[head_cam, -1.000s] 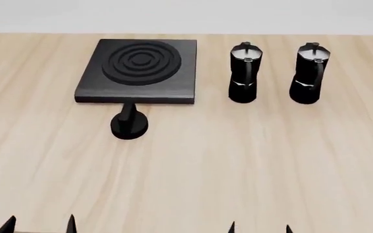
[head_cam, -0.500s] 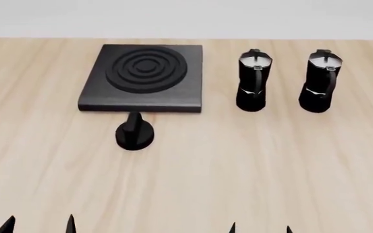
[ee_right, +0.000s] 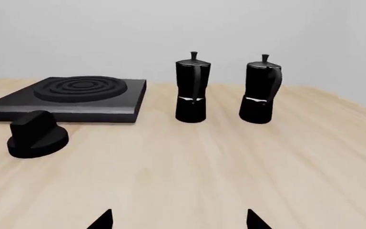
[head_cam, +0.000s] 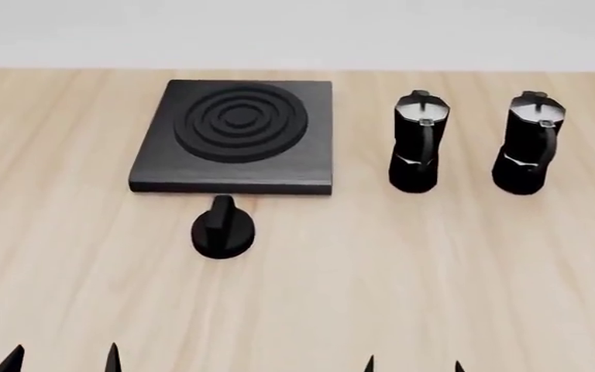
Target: Put the right moka pot on the stove.
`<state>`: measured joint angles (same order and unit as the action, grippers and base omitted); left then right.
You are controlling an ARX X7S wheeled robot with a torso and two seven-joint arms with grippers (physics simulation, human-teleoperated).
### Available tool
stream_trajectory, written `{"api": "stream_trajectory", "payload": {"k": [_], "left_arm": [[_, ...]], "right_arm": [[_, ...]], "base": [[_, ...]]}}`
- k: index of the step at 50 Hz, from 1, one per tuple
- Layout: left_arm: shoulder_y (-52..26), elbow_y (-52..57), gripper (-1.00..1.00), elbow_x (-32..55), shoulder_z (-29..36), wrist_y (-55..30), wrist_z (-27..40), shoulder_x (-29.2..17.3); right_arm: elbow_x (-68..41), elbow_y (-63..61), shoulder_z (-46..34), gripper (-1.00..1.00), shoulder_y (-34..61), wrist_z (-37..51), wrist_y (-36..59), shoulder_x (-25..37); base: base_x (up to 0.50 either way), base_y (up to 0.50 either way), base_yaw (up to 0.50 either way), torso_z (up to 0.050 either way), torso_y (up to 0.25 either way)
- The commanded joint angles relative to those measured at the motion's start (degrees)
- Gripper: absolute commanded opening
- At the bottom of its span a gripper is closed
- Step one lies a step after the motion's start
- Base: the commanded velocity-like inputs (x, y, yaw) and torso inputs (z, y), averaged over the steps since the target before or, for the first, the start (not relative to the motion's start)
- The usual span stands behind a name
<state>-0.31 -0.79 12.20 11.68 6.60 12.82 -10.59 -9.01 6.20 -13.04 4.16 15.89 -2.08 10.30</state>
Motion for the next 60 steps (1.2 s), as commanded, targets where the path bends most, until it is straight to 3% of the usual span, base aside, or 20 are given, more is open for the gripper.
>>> {"api": "stream_trajectory", "payload": {"k": [1, 60], "left_arm": [[-0.1, -0.6, 1.00, 0.1, 0.4, 0.6, 0.2, -0.2], [-0.3, -0.1, 1.00, 1.1, 1.9, 0.7, 2.0, -1.5]], "right_arm": [[-0.3, 0.6, -0.4, 1.00, 0.2, 0.0, -0.5, 0.2], [-1.9, 0.9, -1.7, 1.00, 0.3, 1.1, -1.3, 1.3]], "base": [[0.13, 0.04, 0.00, 0.000, 0.000], [0.20, 0.02, 0.00, 0.000, 0.000]]}}
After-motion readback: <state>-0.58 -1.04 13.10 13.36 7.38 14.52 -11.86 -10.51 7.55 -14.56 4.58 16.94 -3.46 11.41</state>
